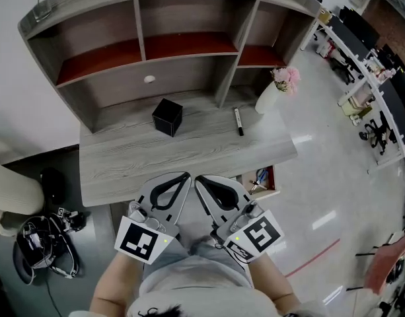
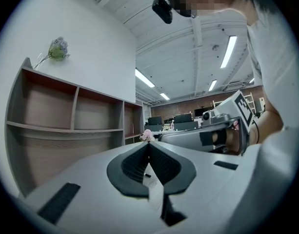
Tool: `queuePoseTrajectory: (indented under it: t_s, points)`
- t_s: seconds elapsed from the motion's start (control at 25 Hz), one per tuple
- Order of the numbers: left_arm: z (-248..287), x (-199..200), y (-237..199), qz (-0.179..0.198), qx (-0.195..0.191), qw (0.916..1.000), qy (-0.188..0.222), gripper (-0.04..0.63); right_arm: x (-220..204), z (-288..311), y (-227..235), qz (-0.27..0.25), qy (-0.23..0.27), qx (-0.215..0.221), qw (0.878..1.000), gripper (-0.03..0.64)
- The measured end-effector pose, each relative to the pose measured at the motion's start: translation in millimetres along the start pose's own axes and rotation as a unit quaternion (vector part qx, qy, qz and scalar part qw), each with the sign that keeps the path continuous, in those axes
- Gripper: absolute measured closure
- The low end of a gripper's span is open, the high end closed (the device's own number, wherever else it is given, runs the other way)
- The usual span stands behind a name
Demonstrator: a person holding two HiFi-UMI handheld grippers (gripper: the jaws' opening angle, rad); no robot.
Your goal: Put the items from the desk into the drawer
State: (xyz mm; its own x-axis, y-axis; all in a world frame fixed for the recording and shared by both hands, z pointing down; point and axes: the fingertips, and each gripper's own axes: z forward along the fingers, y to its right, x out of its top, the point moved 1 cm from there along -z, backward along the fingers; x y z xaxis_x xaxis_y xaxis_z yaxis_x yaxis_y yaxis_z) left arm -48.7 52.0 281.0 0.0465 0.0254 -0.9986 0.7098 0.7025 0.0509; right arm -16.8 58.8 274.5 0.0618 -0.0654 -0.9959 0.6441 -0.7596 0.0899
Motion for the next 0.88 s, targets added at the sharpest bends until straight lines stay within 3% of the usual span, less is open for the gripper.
queuePoseTrajectory:
  t_s: [0.44,0.88]
  points:
    - [-3.9,-5.9,-81.7,0.003,-0.006,1.0,-0.007,0.589,-3.2,80.2,13.5,0.01,-0.009,-0.016,1.0,0.6]
    - [7.1,-12.3,-168.4,0.017,-0.043,0.9989,-0.005,0.588,-13.7,168.7,27.8,0.009,-0.023,-0.04,0.999,0.597]
